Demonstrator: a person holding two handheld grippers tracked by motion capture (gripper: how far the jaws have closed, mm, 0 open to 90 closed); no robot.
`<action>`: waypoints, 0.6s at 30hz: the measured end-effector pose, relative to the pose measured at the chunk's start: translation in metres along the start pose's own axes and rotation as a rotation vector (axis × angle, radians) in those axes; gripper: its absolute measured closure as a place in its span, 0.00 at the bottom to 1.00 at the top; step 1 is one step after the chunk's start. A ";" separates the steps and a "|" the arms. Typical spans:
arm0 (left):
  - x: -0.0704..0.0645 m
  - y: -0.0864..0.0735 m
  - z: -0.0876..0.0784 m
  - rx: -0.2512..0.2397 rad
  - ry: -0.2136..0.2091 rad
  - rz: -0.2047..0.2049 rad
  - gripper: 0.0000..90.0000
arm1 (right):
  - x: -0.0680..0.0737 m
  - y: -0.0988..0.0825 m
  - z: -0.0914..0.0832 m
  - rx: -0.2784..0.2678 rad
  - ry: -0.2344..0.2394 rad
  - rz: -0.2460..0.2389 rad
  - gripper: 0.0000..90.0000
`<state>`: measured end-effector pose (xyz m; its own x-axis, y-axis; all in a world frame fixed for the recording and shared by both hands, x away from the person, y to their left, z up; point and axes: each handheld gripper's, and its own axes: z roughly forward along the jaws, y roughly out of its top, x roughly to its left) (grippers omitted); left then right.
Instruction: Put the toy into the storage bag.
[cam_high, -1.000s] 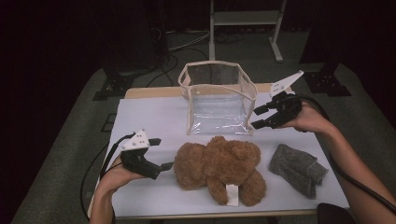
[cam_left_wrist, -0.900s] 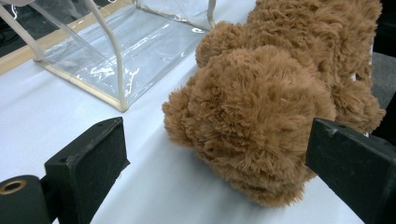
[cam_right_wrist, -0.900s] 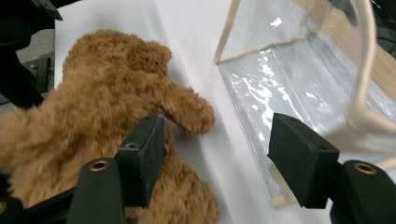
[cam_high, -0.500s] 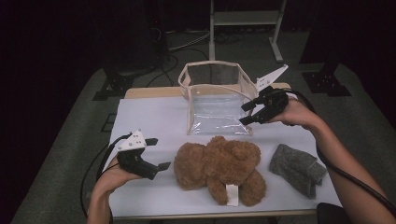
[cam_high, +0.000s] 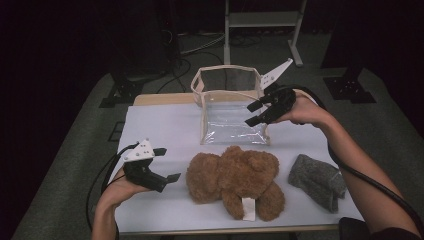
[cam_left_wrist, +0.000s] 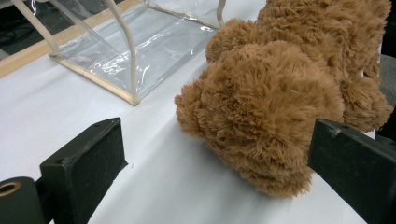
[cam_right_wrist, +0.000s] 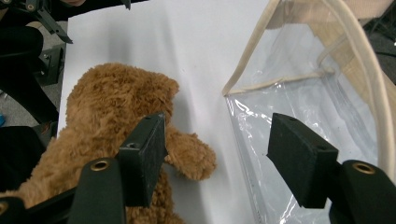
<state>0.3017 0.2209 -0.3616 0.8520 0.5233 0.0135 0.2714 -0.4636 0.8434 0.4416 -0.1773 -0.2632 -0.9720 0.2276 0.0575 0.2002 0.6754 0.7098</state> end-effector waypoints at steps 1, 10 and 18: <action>0.000 0.000 0.000 0.000 0.000 0.000 0.03 | -0.001 0.003 0.001 0.005 -0.001 -0.004 0.40; 0.003 -0.002 -0.003 -0.003 0.010 -0.007 0.03 | -0.007 0.029 0.004 0.034 0.003 -0.038 0.40; 0.004 -0.003 -0.004 0.003 0.014 -0.011 0.03 | -0.018 0.043 0.007 0.062 0.002 -0.033 0.41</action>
<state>0.3026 0.2270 -0.3624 0.8427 0.5382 0.0115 0.2820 -0.4595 0.8422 0.4681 -0.1476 -0.2390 -0.9784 0.2033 0.0366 0.1755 0.7249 0.6661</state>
